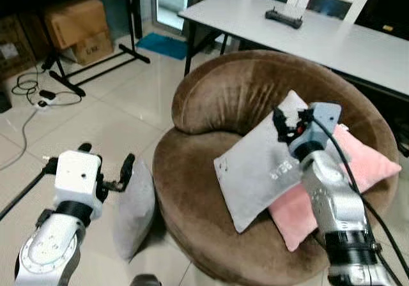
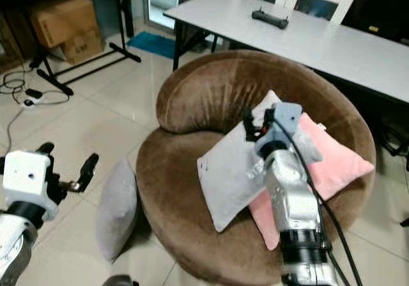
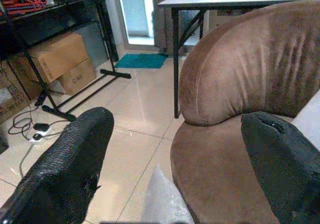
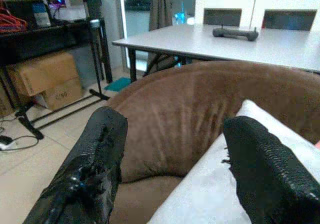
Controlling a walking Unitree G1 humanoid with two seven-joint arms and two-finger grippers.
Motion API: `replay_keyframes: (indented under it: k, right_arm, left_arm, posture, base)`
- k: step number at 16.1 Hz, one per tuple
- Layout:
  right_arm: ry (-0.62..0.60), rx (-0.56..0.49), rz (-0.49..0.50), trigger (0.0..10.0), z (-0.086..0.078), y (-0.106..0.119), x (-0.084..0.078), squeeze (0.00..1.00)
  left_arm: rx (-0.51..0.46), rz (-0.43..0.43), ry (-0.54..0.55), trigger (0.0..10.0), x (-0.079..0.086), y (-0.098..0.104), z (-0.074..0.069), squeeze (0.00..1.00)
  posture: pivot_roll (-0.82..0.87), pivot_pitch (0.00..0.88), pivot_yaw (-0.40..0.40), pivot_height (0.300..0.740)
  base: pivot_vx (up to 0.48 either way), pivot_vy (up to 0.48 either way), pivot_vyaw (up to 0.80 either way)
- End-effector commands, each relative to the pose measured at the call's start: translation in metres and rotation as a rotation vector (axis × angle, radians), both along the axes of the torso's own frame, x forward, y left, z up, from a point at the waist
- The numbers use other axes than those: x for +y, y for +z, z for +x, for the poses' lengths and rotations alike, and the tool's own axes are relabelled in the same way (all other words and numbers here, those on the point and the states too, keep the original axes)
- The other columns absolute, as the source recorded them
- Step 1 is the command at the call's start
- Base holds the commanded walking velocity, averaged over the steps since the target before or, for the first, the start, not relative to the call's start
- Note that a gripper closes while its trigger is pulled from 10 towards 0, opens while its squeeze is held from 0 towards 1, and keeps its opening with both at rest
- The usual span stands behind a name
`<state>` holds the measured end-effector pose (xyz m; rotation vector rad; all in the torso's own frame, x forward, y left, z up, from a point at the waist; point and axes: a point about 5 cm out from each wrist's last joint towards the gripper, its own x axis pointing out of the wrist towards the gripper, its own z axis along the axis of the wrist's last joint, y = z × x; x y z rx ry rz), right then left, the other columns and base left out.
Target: Move the pillow to the sofa from floor
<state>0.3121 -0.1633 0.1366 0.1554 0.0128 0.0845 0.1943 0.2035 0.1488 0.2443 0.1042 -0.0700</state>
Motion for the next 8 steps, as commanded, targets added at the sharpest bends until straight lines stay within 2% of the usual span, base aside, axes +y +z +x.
replay_keyframes:
  k: [1,2,4,6,8]
  right_arm:
    - [0.024,0.02,0.012,10.0,-0.009,-0.004,0.006,0.0]
    - [0.043,0.069,0.015,10.0,-0.021,-0.014,0.016,0.0]
    - [0.045,0.14,0.018,10.0,-0.034,-0.017,0.022,0.0]
    - [0.063,0.173,0.019,10.0,-0.035,-0.018,0.022,0.0]
    - [0.095,0.185,-0.021,10.0,-0.037,-0.019,0.025,0.0]
  left_arm:
    - [-0.018,0.006,-0.016,10.0,-0.005,0.003,-0.003,0.0]
    - [-0.01,0.017,-0.014,10.0,-0.007,0.001,-0.004,0.0]
    - [-0.021,0.038,0.012,10.0,-0.004,0.001,0.0,0.0]
    - [-0.02,0.055,0.019,10.0,-0.002,0.002,0.003,0.0]
    - [-0.016,0.07,0.017,10.0,-0.002,0.001,0.004,0.0]
  posture:
    - [0.18,0.0,-0.116,0.74]
    - [0.19,0.0,-0.117,0.74]
    - [0.18,0.0,-0.113,0.74]
    - [0.18,0.0,-0.113,0.74]
    - [0.18,0.0,-0.109,0.74]
  base:
    - [0.0,0.0,0.0]
    - [0.0,0.322,0.0]
    - [0.0,0.347,0.0]
    - [0.0,0.352,0.0]
    - [0.0,0.349,0.0]
